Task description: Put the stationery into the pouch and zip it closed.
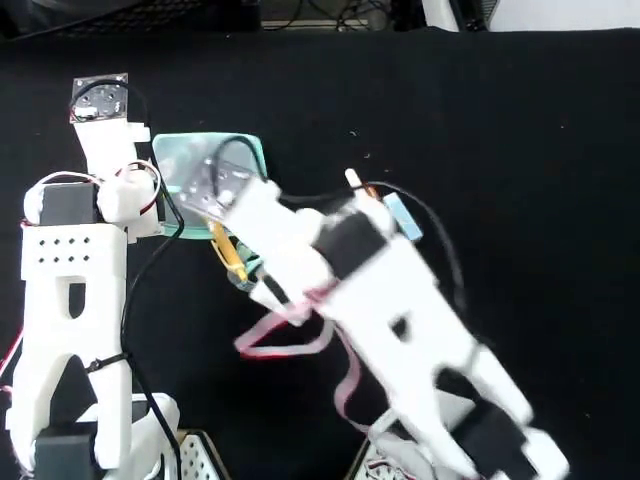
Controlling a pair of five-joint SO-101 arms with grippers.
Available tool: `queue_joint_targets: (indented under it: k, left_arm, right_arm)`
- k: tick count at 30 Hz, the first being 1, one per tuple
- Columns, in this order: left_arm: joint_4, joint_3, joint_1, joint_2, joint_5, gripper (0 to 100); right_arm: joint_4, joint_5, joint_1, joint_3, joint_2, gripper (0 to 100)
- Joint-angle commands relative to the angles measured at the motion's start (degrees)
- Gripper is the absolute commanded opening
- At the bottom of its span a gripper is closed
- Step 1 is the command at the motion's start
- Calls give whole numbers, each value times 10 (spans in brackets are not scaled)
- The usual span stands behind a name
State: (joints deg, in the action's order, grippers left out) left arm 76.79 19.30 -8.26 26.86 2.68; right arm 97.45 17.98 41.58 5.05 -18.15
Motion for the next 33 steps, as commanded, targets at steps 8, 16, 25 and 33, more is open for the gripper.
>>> queue_joint_targets:
  k: [8,16,25,33]
  left_arm:
    - [-4,-5,0,2,1,30]
    - [-2,-5,0,2,1,30]
    - [-3,-4,0,2,1,30]
    - [-4,-5,0,2,2,30]
  right_arm:
    - [-6,-32,90,-37,14,12]
    - [-158,-8,89,54,-1,12]
    - [-259,-7,44,103,-16,12]
    - [-278,-4,57,179,-187,12]
